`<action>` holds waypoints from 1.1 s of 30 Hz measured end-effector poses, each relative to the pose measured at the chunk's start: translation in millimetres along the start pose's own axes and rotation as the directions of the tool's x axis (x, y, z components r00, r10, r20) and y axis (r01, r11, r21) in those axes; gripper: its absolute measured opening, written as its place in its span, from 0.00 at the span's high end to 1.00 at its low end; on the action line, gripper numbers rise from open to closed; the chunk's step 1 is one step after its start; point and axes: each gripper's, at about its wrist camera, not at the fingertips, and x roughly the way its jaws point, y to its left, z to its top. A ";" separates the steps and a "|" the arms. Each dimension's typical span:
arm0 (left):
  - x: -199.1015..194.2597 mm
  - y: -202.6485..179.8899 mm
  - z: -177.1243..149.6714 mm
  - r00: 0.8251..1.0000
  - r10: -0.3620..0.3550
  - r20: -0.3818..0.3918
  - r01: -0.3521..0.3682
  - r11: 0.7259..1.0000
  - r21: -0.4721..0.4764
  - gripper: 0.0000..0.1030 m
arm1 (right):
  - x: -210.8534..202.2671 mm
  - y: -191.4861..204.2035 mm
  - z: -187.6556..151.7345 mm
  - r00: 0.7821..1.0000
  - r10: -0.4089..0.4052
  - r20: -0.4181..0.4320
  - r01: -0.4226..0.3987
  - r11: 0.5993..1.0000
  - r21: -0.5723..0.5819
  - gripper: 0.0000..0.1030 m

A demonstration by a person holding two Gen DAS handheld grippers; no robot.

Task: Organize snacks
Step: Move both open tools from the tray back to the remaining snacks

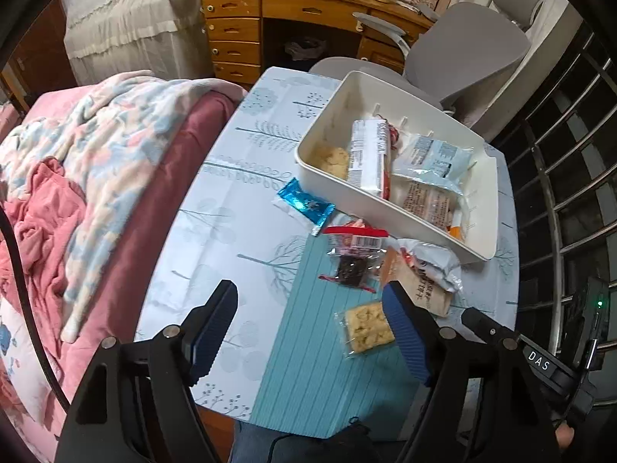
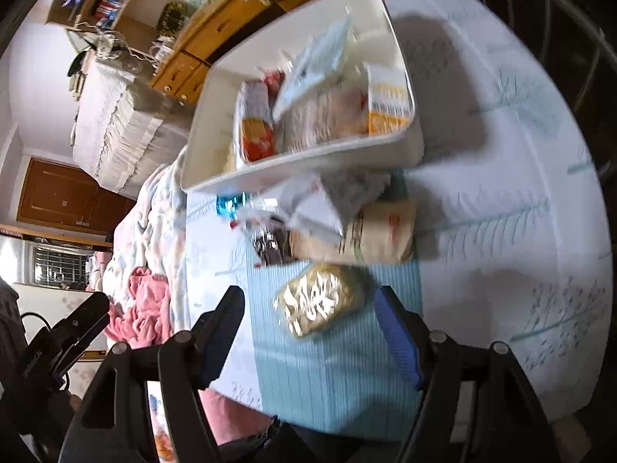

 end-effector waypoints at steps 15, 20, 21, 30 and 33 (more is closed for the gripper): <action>19.5 22.9 -2.1 0.999 -0.020 -0.039 0.022 0.998 0.051 0.25 | 34.7 -28.7 -13.8 0.995 -0.041 -0.089 0.064 0.960 0.274 0.31; 34.9 32.0 14.8 0.995 -0.075 -0.062 0.082 0.991 0.106 0.25 | 40.2 -15.3 -23.0 0.996 -0.073 -0.053 0.087 0.936 0.340 0.31; 37.3 33.8 19.4 0.994 -0.089 -0.065 0.096 0.988 0.123 0.25 | 41.3 -12.8 -25.5 0.996 -0.079 -0.043 0.090 0.926 0.366 0.31; 59.2 59.3 51.2 0.978 -0.177 -0.114 0.203 0.934 0.293 0.25 | 60.0 9.0 -50.9 0.988 -0.153 0.024 0.118 0.845 0.521 0.31; 68.6 67.6 59.4 0.971 -0.205 -0.126 0.236 0.911 0.339 0.25 | 68.8 19.6 -58.3 0.981 -0.185 0.050 0.129 0.830 0.543 0.31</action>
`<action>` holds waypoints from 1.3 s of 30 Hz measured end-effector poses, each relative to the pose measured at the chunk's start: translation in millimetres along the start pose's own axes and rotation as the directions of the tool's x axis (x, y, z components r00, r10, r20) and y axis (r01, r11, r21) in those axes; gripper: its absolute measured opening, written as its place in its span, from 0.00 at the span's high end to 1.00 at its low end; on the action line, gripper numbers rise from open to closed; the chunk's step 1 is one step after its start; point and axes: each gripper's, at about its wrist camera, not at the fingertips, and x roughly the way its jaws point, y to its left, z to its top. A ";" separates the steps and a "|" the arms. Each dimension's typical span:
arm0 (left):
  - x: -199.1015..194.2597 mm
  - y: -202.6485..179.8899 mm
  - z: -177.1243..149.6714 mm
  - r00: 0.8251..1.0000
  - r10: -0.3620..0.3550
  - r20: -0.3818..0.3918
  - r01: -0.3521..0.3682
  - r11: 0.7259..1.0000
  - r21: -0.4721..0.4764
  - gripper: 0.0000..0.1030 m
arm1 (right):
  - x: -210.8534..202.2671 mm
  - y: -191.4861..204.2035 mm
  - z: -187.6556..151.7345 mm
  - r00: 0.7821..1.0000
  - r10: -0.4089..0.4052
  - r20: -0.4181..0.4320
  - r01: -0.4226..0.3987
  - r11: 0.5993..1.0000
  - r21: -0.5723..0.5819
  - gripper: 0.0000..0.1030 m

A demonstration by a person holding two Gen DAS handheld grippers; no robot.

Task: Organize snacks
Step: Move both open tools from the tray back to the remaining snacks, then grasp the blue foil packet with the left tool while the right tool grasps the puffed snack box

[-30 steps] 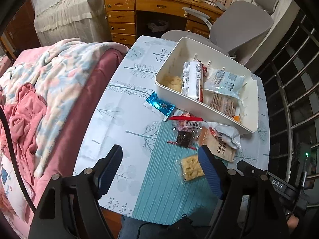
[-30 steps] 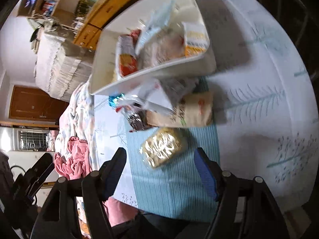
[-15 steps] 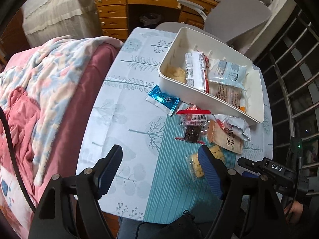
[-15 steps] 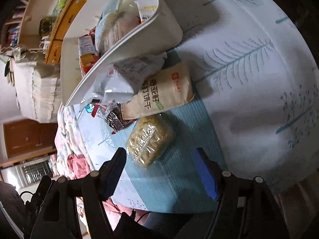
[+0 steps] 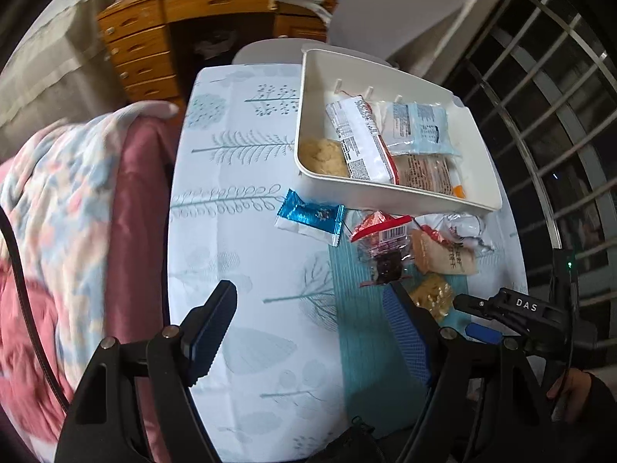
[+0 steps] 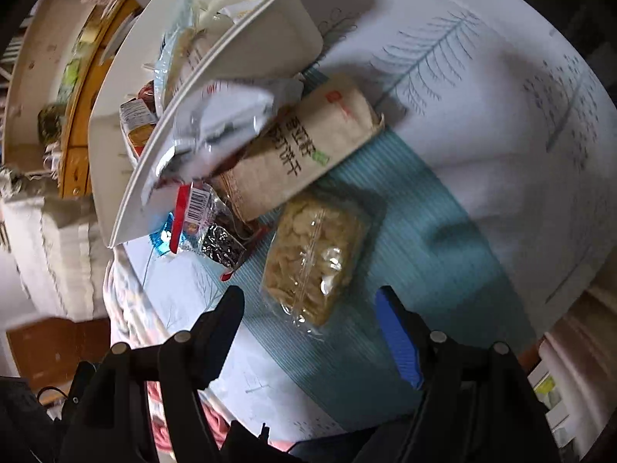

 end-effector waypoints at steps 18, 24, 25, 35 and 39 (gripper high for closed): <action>86.6 39.6 24.4 0.990 -0.081 -0.118 0.089 0.994 0.066 0.17 | 35.9 42.1 -41.2 0.984 -0.158 0.086 0.171 0.972 -0.163 0.19; 117.5 29.0 35.6 0.988 -0.079 -0.129 0.085 0.995 0.046 0.15 | 51.5 47.0 -42.7 0.980 -0.188 0.061 0.197 0.956 -0.217 0.19; 121.6 26.6 37.2 0.989 -0.072 -0.132 0.079 0.996 0.050 0.15 | 53.3 47.0 -43.3 0.980 -0.189 0.058 0.197 0.955 -0.223 0.19; 166.7 -2.4 51.5 0.988 -0.025 -0.155 0.036 0.997 0.069 0.15 | 59.5 45.5 -3.8 0.969 -0.239 0.060 0.246 0.934 -0.261 0.19; 180.2 -8.1 55.7 0.988 -0.010 -0.155 0.019 0.998 0.057 0.15 | 61.1 44.8 8.4 0.964 -0.262 0.056 0.267 0.924 -0.275 0.19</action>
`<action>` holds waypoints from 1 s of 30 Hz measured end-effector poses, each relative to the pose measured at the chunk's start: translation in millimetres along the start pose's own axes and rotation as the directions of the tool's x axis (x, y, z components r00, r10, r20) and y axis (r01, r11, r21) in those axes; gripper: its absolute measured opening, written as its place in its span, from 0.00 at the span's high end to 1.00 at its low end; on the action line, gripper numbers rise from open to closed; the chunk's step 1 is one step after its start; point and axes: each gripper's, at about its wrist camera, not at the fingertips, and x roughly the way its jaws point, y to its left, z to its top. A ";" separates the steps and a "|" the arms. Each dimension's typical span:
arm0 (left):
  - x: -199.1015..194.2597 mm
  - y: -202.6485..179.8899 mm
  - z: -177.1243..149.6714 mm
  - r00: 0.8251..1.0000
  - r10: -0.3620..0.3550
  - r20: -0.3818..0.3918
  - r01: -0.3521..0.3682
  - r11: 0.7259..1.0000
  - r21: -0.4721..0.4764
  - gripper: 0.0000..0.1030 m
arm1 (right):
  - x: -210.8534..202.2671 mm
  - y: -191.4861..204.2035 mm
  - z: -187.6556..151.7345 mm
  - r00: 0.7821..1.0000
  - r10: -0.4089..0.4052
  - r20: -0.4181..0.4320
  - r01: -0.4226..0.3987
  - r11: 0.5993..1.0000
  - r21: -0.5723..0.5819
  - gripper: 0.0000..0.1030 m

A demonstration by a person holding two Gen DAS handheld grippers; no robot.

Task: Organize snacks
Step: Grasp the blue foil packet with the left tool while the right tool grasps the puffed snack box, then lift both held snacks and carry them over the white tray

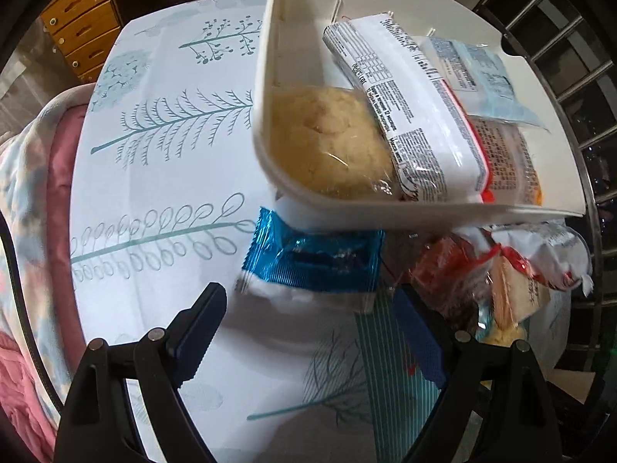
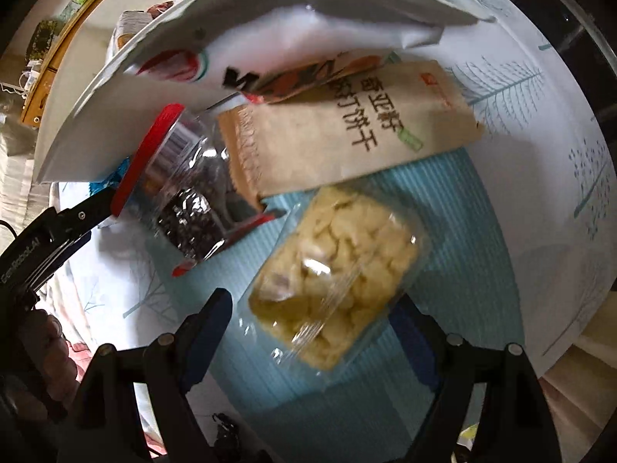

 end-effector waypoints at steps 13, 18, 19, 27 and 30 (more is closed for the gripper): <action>22.3 -14.2 17.5 0.995 0.083 0.046 -0.081 0.996 -0.048 0.19 | 4.8 -2.2 44.0 0.998 -0.056 -0.013 0.056 0.997 -0.047 0.32; 22.3 -22.9 16.3 0.987 0.150 0.052 -0.148 0.988 -0.041 0.28 | 4.6 -0.1 49.8 0.997 -0.077 -0.014 0.077 0.995 -0.060 0.36; 22.4 -24.0 16.4 0.985 0.162 0.053 -0.160 0.986 -0.044 0.31 | 5.1 0.9 50.3 0.997 -0.079 -0.015 0.078 0.995 -0.063 0.36; 14.9 -27.2 10.8 0.984 0.169 0.064 -0.165 0.985 -0.058 0.54 | -1.2 3.1 32.0 0.996 -0.090 -0.011 0.089 0.994 -0.060 0.39; 12.4 -17.9 9.8 0.988 0.141 0.060 -0.138 0.989 -0.058 0.59 | -6.1 8.2 22.4 0.995 -0.093 -0.019 0.092 0.994 -0.053 0.39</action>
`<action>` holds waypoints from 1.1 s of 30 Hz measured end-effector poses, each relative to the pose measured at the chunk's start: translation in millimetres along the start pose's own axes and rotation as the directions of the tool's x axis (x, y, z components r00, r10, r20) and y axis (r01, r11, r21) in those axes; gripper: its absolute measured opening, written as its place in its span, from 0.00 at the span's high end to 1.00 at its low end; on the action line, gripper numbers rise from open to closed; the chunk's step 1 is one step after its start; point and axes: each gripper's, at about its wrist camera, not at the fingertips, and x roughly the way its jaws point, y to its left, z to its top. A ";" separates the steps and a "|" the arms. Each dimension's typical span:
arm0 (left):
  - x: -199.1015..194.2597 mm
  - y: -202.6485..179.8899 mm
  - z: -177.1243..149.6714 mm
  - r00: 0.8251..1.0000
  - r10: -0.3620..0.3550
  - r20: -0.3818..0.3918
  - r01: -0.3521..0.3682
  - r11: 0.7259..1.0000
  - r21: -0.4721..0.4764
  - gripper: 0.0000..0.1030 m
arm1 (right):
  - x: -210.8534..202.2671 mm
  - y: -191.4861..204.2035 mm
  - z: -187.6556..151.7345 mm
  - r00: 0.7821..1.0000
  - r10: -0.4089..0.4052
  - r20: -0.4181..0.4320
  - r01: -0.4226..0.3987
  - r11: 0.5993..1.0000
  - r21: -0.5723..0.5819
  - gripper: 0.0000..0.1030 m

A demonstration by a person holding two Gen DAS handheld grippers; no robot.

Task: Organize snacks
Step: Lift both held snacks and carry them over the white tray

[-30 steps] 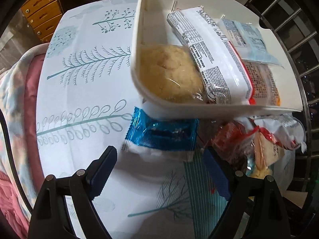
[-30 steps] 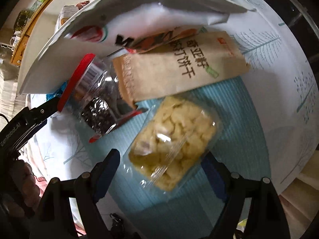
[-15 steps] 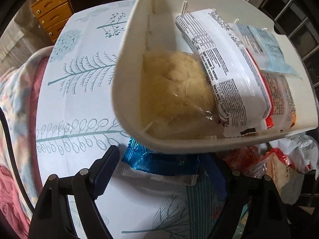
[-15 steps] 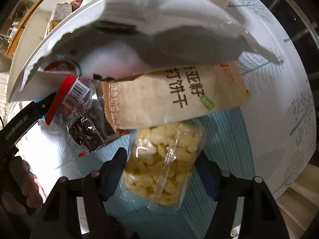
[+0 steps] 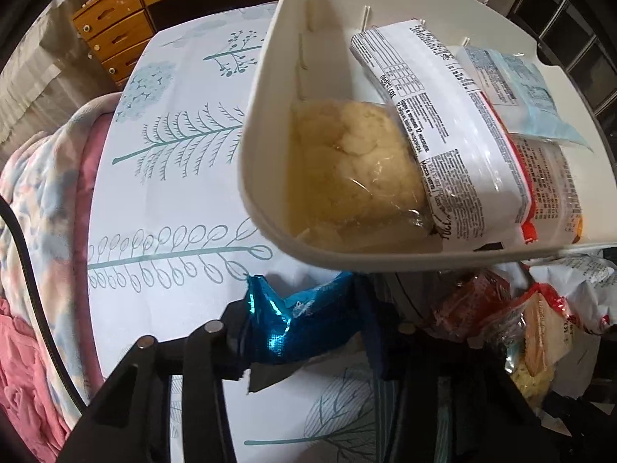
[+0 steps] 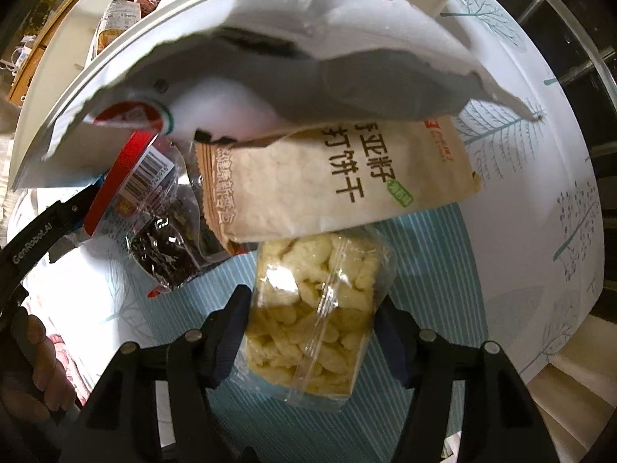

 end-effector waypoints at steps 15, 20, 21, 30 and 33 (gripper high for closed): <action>-14.7 41.9 -40.4 0.990 -0.122 -0.071 0.124 0.992 0.011 0.70 | -20.4 34.6 -37.7 1.000 0.019 0.017 -0.019 1.000 0.009 0.40; -37.1 61.2 -59.7 0.987 -0.149 -0.061 0.150 0.988 0.024 0.70 | -33.2 58.3 -56.5 0.998 0.045 0.039 -0.044 0.999 -0.025 0.40; -41.2 65.5 -61.9 0.987 -0.151 -0.057 0.152 0.988 0.026 0.70 | -36.1 63.7 -60.0 0.998 0.053 0.042 -0.052 0.998 -0.035 0.40; -96.4 106.2 -71.1 0.985 -0.172 0.009 0.171 0.985 0.037 0.70 | -63.7 112.1 -81.2 0.985 0.138 0.102 -0.118 0.976 -0.183 0.40; -110.5 116.6 -72.8 0.984 -0.174 0.034 0.173 0.985 0.030 0.70 | -72.0 116.5 -75.6 0.977 0.167 0.136 -0.131 0.962 -0.238 0.40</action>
